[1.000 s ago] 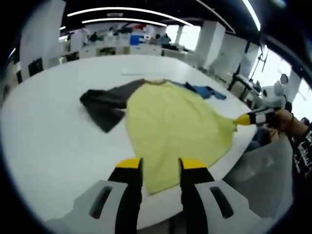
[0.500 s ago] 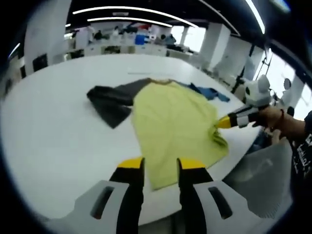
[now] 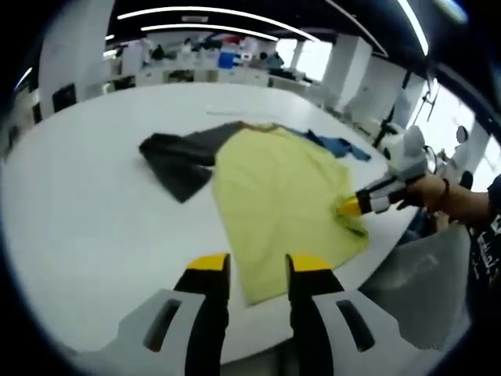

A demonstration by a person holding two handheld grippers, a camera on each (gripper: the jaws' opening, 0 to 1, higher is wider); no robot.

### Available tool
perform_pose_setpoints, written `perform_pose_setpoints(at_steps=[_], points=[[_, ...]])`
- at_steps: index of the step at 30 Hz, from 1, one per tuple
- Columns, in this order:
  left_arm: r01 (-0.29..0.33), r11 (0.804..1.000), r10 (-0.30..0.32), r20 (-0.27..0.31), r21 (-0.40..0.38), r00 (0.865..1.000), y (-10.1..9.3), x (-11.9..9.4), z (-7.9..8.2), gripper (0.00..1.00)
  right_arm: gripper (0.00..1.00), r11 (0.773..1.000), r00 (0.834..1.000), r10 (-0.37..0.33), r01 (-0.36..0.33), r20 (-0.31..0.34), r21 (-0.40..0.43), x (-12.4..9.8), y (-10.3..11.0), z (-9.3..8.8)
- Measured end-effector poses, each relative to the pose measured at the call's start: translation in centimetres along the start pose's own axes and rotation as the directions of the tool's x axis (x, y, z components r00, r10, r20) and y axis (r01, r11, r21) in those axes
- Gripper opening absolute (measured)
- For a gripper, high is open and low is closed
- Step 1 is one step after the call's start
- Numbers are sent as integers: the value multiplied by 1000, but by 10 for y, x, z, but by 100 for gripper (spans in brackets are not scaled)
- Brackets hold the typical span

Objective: Fold the garment on the visible template until the final outline fits inside the template.

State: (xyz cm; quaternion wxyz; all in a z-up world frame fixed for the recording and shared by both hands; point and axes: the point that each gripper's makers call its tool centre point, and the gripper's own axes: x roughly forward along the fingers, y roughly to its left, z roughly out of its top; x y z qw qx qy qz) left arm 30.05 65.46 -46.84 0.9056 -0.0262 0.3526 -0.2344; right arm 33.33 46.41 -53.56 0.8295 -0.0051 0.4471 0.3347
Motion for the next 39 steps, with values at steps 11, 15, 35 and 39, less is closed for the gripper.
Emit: perform_pose_setpoints(at_steps=[11,15,35,39], points=[[4,1000,-4,-7,-1,1000,-3,2,2,29,10,996,1000,-8,6,15,91,-19,5,4],[3,1000,-3,-10,-1,1000,-4,2,1,29,9,982,999,-52,51,-2,181,-27,0,-3],[6,1000,-6,-12,-1,1000,-4,2,0,29,10,912,983,-172,182,-61,368,-11,-10,-11],[9,1000,-9,-14,3,1000,-5,2,0,28,10,951,976,-201,215,-84,222,-10,-7,-13]])
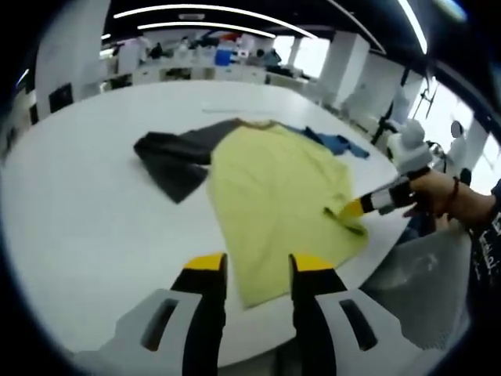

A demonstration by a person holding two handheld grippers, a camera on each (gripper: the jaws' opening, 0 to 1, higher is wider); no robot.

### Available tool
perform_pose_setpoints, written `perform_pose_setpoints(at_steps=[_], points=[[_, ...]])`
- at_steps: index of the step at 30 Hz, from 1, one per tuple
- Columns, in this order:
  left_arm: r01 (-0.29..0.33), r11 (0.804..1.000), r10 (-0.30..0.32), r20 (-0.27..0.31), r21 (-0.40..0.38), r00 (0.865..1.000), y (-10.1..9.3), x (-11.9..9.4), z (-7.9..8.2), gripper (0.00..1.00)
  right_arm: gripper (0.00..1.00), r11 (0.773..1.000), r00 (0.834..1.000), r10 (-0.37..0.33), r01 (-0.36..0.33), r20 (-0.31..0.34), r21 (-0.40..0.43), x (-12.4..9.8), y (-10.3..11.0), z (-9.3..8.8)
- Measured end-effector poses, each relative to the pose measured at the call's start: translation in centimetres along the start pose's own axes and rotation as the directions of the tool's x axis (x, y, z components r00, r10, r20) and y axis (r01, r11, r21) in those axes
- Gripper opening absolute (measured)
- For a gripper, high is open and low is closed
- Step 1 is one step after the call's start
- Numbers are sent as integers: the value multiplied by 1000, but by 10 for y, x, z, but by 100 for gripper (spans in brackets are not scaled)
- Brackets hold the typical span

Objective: Fold the garment on the visible template until the final outline fits inside the template.

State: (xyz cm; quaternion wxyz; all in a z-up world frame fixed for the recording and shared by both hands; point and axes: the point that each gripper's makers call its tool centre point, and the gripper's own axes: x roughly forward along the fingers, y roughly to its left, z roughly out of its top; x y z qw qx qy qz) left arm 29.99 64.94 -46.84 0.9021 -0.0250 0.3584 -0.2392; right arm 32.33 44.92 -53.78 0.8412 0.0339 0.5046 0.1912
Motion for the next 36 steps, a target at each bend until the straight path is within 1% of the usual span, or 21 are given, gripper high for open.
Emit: perform_pose_setpoints(at_steps=[1,3,4,6,7,11,14,16,18,20,21,24,25,29,33,36], points=[[0,1000,0,0,-1,1000,0,0,0,28,12,1000,1000,2,-3,-2,-30,0,3,-1],[2,1000,-2,1,-1,1000,-1,0,0,28,17,999,1000,1,-1,-1,-45,0,8,-2],[2,1000,-2,0,-2,1000,-1,0,0,28,18,998,1000,-9,9,-3,-57,1,8,-2],[-1,1000,1,-2,-5,1000,0,0,-1,28,15,994,999,-41,40,-6,-103,1,3,-2],[-1,1000,1,-3,-5,1000,0,0,-2,28,14,993,999,-41,40,-7,-113,1,3,-3],[-5,1000,5,-3,-12,1000,2,-3,-3,27,10,991,999,-44,43,-6,-126,1,0,-2],[-13,1000,12,-7,-15,1000,4,-4,-5,27,11,997,1000,3,-3,-10,-71,-1,3,-4],[-14,1000,14,-7,-18,1000,4,-5,-5,27,10,998,1000,15,-16,-12,-67,-3,1,-6],[-15,1000,15,-7,-18,1000,4,-5,-5,27,5,996,1000,26,-27,-17,-87,-4,1,-10],[-15,1000,14,-9,-16,1000,4,-5,-5,27,0,996,999,31,-32,-19,-87,-7,-1,-13],[-15,1000,15,-8,-16,1000,4,-5,-4,27,0,995,999,38,-39,-14,-95,-8,-1,-13],[-14,1000,14,-5,-15,1000,3,-4,-2,27,0,996,999,40,-41,-10,-84,-12,-3,-14],[-14,1000,14,-4,-14,1000,2,-4,-2,27,0,996,999,38,-37,7,-77,-14,-6,-11],[-12,1000,12,-4,-10,1000,0,-4,-1,26,0,996,998,57,-56,20,-67,-19,-7,-9],[-9,1000,9,-2,-3,1000,-2,-4,1,26,0,995,997,71,-68,34,-67,-29,-9,-8],[-10,1000,10,0,1,1000,-2,-4,2,26,0,995,997,73,-70,40,-69,-39,-17,-10]])
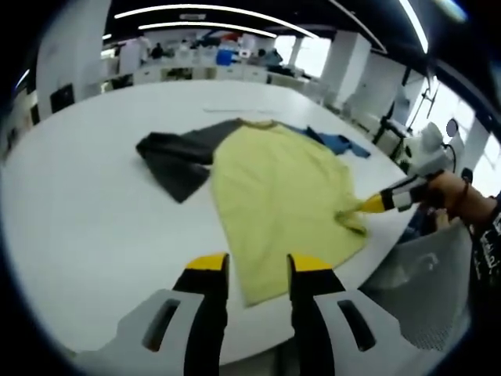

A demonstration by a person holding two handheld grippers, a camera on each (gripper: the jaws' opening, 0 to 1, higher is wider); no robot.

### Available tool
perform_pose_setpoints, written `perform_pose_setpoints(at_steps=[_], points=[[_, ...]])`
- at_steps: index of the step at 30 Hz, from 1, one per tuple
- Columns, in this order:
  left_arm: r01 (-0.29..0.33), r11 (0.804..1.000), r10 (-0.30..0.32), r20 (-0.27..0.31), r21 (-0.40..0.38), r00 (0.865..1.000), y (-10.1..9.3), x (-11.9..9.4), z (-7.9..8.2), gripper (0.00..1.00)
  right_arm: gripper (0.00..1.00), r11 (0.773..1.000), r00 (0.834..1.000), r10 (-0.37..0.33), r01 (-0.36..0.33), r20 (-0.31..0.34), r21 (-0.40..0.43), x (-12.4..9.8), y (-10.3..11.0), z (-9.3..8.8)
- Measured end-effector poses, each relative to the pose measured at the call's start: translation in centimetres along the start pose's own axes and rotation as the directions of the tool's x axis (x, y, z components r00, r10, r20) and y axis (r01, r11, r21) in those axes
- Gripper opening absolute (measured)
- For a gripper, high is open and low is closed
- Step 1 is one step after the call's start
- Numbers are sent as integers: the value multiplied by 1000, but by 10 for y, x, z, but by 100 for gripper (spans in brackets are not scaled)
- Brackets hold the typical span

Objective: Fold the garment on the visible template until the final outline fits inside the template.

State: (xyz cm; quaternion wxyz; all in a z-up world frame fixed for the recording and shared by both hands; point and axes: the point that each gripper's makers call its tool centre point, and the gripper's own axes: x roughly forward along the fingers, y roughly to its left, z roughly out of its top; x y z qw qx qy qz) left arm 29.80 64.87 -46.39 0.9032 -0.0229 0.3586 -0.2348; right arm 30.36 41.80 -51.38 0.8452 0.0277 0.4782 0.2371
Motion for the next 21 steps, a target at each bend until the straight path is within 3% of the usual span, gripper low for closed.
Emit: perform_pose_setpoints(at_steps=[5,10,21], points=[[0,1000,0,-2,4,1000,-1,0,1,26,0,1000,1000,-15,15,0,-9,-20,-16,-7],[-4,1000,4,-2,7,1000,2,0,0,26,0,999,999,-34,33,-31,-11,-40,-34,-27],[-26,1000,26,-35,3,999,6,1,-9,24,0,993,990,-118,119,-79,10,-66,-69,-61]])
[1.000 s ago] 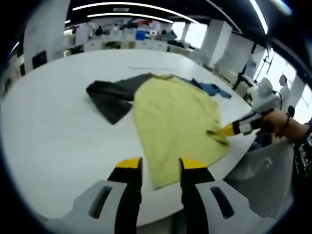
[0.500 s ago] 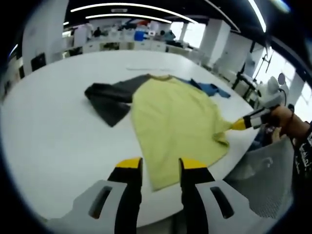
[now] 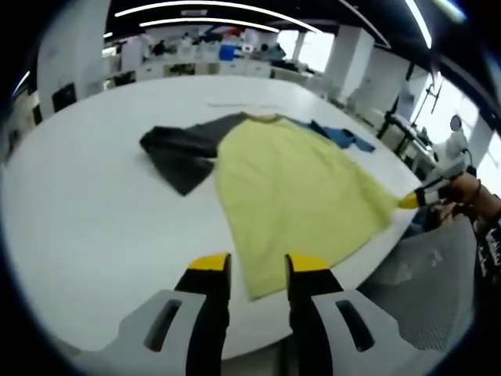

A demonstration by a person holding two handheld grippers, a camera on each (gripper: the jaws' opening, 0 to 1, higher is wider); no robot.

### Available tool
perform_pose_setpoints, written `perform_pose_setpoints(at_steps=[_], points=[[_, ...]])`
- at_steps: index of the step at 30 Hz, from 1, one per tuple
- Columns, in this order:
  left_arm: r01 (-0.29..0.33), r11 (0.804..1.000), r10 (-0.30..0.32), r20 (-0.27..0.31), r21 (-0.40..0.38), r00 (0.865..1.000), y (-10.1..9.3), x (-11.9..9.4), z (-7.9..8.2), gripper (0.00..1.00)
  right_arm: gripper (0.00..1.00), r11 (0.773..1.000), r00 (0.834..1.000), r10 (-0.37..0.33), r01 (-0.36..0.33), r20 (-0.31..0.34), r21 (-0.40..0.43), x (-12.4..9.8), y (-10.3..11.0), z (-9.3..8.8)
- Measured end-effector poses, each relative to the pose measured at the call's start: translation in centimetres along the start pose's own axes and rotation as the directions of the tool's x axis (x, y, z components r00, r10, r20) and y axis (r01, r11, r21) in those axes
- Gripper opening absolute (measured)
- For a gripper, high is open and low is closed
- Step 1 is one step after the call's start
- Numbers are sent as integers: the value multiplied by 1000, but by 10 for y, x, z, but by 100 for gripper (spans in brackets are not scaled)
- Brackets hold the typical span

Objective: Fold the garment on the visible template until the final outline fits inside the template.

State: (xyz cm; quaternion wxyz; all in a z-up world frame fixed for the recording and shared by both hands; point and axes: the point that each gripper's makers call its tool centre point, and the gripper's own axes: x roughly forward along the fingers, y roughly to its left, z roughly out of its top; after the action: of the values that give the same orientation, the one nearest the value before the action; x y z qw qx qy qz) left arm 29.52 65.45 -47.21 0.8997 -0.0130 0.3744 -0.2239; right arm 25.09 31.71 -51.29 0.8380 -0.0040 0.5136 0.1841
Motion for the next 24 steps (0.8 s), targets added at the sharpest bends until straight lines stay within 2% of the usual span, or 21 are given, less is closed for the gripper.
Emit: perform_pose_setpoints(at_steps=[7,10,13,24], points=[[-10,1000,10,-20,10,1000,1,1,-4,23,0,998,998,-66,66,-7,11,-1,-23,-8],[-15,1000,16,-41,10,999,2,0,-9,23,0,998,998,-65,65,-12,27,5,-26,-11],[-17,1000,18,-47,14,999,3,-1,-11,23,0,997,1000,-26,27,-16,66,11,-22,-14],[-27,1000,28,-69,13,997,4,2,-17,23,0,996,999,-34,36,-22,86,16,-27,-19]])
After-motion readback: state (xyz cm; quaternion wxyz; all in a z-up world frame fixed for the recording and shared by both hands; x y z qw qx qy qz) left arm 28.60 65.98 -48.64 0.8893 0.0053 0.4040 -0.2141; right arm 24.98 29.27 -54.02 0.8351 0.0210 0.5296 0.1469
